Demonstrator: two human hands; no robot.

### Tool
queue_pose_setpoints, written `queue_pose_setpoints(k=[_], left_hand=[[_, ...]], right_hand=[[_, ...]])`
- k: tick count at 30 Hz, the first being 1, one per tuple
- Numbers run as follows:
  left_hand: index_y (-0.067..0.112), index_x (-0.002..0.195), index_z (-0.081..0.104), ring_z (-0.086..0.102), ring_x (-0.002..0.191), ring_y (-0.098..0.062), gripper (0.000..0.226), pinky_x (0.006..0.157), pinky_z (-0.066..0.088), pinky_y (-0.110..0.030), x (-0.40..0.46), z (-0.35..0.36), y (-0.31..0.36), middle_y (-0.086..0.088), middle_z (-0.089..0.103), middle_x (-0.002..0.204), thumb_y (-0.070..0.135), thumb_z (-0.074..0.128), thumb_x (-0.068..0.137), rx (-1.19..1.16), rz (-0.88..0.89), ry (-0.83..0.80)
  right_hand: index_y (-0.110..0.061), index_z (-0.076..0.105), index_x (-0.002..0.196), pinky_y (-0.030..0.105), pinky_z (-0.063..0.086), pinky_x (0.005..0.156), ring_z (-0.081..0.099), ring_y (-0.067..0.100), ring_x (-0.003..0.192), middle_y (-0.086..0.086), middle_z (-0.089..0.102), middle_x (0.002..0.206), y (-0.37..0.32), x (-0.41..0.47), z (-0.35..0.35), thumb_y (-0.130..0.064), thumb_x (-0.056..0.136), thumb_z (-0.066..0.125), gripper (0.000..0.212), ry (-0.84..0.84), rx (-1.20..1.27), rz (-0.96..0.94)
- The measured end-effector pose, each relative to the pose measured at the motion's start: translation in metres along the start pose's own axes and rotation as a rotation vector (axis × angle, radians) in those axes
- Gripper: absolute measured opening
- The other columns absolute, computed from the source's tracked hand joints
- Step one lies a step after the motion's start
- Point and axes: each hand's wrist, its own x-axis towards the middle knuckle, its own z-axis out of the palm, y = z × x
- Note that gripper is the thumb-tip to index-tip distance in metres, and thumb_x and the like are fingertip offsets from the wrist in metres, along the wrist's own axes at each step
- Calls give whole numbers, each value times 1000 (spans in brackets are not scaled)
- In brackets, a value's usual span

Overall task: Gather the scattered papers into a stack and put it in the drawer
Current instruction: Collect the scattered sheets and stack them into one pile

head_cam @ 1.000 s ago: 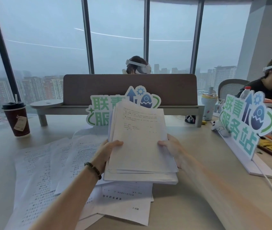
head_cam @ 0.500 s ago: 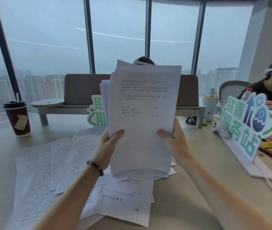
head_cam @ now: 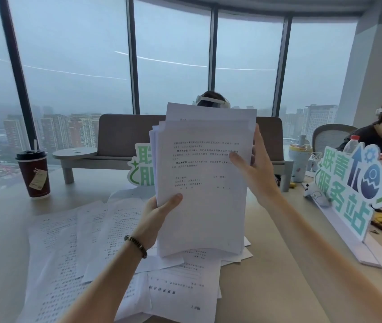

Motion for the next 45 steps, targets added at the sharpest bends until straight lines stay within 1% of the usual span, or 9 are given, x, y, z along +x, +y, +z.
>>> queue_pose_setpoints(k=[7, 15, 21, 24, 29, 32, 34, 37, 45], left_hand=[[15, 109, 72, 69, 104, -29, 27, 91, 55, -46, 0, 0, 1, -7, 76, 107, 25, 67, 84, -8, -22, -23], [14, 116, 69, 69, 105, -31, 36, 92, 54, -49, 2, -6, 0, -12, 73, 115, 28, 69, 83, -63, -57, -89], [17, 112, 72, 69, 105, -33, 32, 95, 52, -51, 4, -7, -1, -12, 73, 114, 29, 70, 83, -76, -89, -96], [20, 105, 74, 70, 103, -31, 20, 93, 54, -49, 3, -7, -3, -10, 74, 111, 25, 71, 85, -37, -90, -96], [21, 106, 72, 70, 103, -29, 27, 91, 56, -48, 1, -6, -11, -7, 76, 107, 31, 74, 81, 5, -101, -67], [21, 107, 72, 70, 103, -29, 35, 91, 56, -49, 1, -5, -14, -6, 76, 107, 39, 77, 77, 27, -90, -47], [21, 106, 73, 71, 101, -28, 46, 90, 56, -49, 2, -6, -15, -7, 76, 107, 47, 78, 69, 41, -87, -37], [20, 105, 74, 72, 100, -28, 48, 88, 57, -49, 2, -6, -17, -8, 76, 106, 51, 77, 70, 68, -81, -21], [27, 97, 70, 73, 90, -24, 16, 79, 61, -46, 9, 0, -13, -5, 75, 98, 40, 61, 93, 285, 53, 23]], right_hand=[[-50, 1, 154, 38, 31, 113, 31, 4, 137, -28, 24, 146, -46, 30, -9, -17, 87, 71, 102, 0, -270, -217], [-38, 57, 136, 26, 34, 104, 36, 4, 115, -2, 41, 126, -40, 35, -11, -27, 92, 67, 47, -40, -547, -230], [-34, 60, 135, 4, 23, 95, 36, -16, 101, 0, 41, 136, -31, 33, -11, -20, 95, 64, 42, -45, -572, -322], [-31, 61, 135, 13, 27, 99, 39, -4, 112, 4, 44, 137, -29, 30, -9, -16, 96, 63, 42, -74, -595, -338], [-49, 42, 143, 35, 38, 111, 42, 8, 127, -3, 42, 137, -22, 28, -6, -19, 91, 71, 67, -57, -397, -240], [-51, 19, 149, 29, 55, 90, 62, 7, 114, -18, 55, 126, -11, 14, -1, -16, 82, 81, 98, -21, 93, 20], [-28, 39, 143, 31, 60, 77, 71, 14, 102, -10, 70, 115, 10, 0, 2, -16, 81, 82, 76, -37, 286, 189], [-17, 66, 119, 43, 59, 85, 73, 26, 100, 6, 74, 114, 55, -31, 12, -26, 85, 76, 37, -123, 277, 375], [-28, 57, 110, 22, 50, 65, 66, 3, 88, -16, 67, 101, 69, -43, 22, -41, 83, 77, 36, -12, -108, 292]])
